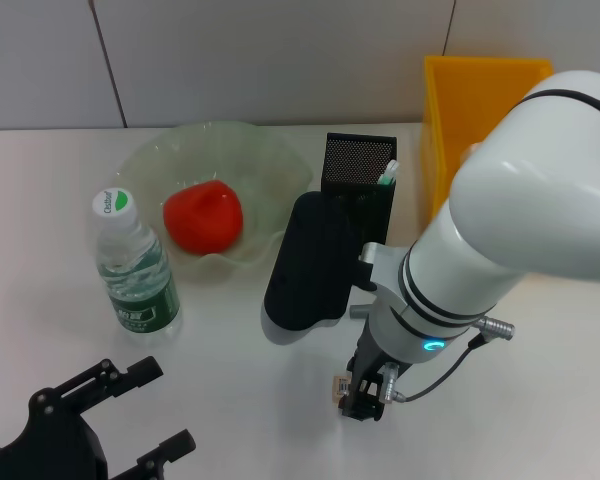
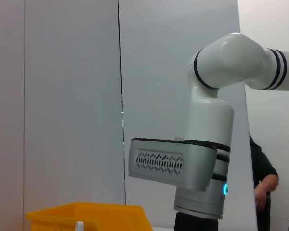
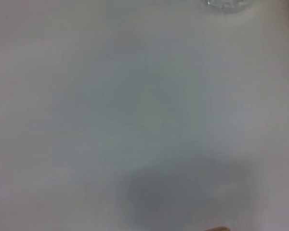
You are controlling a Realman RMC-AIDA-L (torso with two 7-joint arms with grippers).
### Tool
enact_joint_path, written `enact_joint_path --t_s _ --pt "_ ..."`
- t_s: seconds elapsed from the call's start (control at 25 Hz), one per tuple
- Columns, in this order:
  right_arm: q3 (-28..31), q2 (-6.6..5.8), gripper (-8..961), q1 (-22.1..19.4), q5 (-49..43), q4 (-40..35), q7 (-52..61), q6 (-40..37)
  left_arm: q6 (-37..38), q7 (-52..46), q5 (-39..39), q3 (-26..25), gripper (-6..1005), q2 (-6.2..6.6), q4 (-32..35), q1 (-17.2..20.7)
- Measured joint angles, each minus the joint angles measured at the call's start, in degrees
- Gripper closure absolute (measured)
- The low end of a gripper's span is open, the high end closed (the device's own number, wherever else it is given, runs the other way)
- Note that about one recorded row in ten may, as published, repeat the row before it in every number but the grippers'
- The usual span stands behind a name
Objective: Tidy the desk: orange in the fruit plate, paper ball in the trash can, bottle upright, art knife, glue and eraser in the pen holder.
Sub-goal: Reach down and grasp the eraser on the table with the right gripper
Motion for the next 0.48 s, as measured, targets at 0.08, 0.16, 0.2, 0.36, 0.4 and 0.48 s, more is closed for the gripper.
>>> enact_joint_path --t_s 0.08,0.16,0.2,0.36,0.4,0.48 --pt "-0.07 0.00 622 0.01 0.00 0.00 0.00 0.07 0.00 0.00 0.00 -0.03 329 -0.01 0.00 0.03" --pt "-0.08 0.01 628 0.01 0.00 0.01 0.00 0.08 0.00 0.02 0.00 -0.05 329 -0.01 0.00 0.04" --pt "-0.10 0.00 632 0.02 0.00 0.02 0.00 0.08 0.00 0.02 0.00 -0.05 329 -0.01 0.00 0.04" --pt "-0.17 0.00 645 0.09 0.01 0.28 0.00 -0.12 0.00 0.03 0.00 -0.07 329 -0.02 0.00 0.04" --pt "-0.17 0.00 648 0.09 0.01 0.33 -0.15 -0.23 -0.01 0.03 0.00 -0.09 329 -0.02 0.00 0.04" --pt "-0.22 0.01 677 0.09 0.01 0.39 -0.61 -0.45 -0.01 0.03 0.00 -0.12 329 -0.02 0.00 0.04"
